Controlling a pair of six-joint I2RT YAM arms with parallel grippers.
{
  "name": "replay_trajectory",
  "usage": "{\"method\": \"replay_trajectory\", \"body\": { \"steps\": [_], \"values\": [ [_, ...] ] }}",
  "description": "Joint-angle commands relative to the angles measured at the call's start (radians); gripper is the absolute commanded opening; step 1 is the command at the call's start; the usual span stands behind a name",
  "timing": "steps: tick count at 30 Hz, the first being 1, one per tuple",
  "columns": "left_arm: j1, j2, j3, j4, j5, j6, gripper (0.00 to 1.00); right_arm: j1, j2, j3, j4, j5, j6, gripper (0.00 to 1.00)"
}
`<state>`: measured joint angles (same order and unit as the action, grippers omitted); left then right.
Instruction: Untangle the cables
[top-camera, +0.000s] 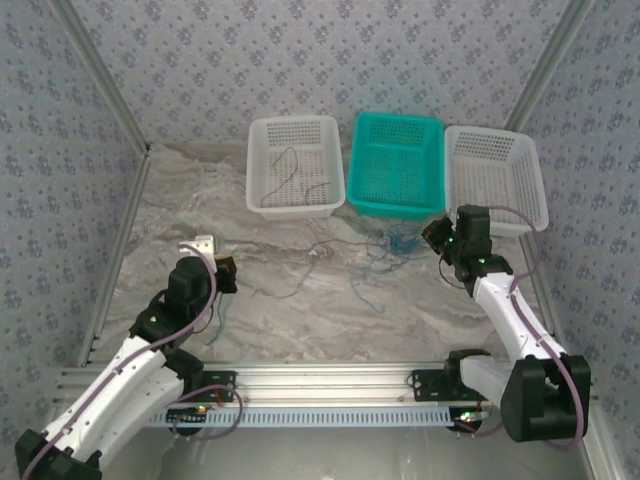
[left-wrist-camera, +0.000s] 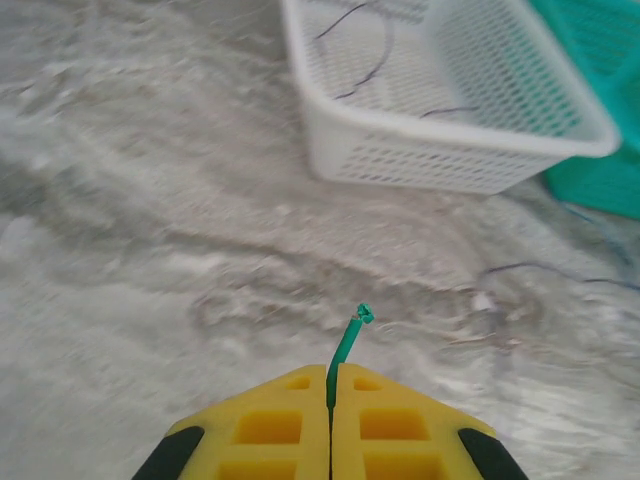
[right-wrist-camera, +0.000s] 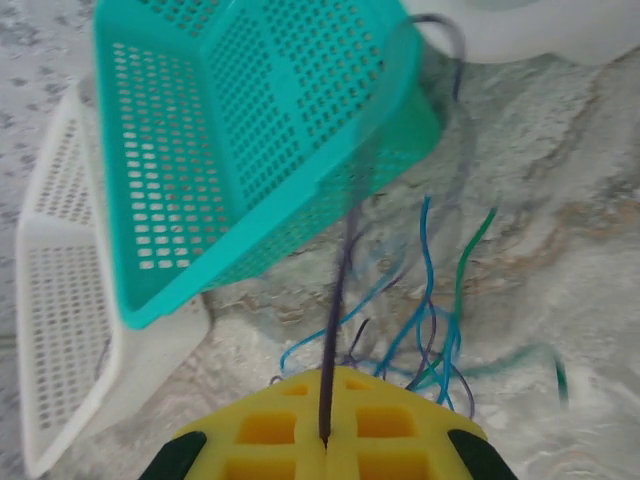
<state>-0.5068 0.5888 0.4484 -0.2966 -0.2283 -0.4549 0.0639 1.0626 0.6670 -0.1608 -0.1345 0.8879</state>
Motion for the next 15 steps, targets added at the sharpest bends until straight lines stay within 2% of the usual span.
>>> {"method": "replay_trajectory", "body": {
  "steps": [1,6,9,12,15],
  "values": [
    [0.02,-0.003,0.016,-0.089,-0.025,-0.004,0.0,0.004,-0.029,-0.014,-0.007,0.044,0.011,0.0],
    [0.02,0.02,-0.015,0.094,0.193,0.02,0.0,0.055,-0.023,-0.005,0.055,-0.075,-0.057,0.0],
    [0.019,0.029,-0.017,0.173,0.261,-0.003,0.0,0.123,-0.025,0.029,0.057,-0.107,-0.134,0.0],
    [0.019,0.03,-0.009,0.226,0.308,-0.031,0.0,0.206,-0.029,0.066,0.035,-0.078,-0.198,0.0],
    [0.019,0.05,0.017,0.253,0.344,-0.08,0.0,0.301,0.004,0.055,0.019,0.027,-0.198,0.0]
  ]
}}
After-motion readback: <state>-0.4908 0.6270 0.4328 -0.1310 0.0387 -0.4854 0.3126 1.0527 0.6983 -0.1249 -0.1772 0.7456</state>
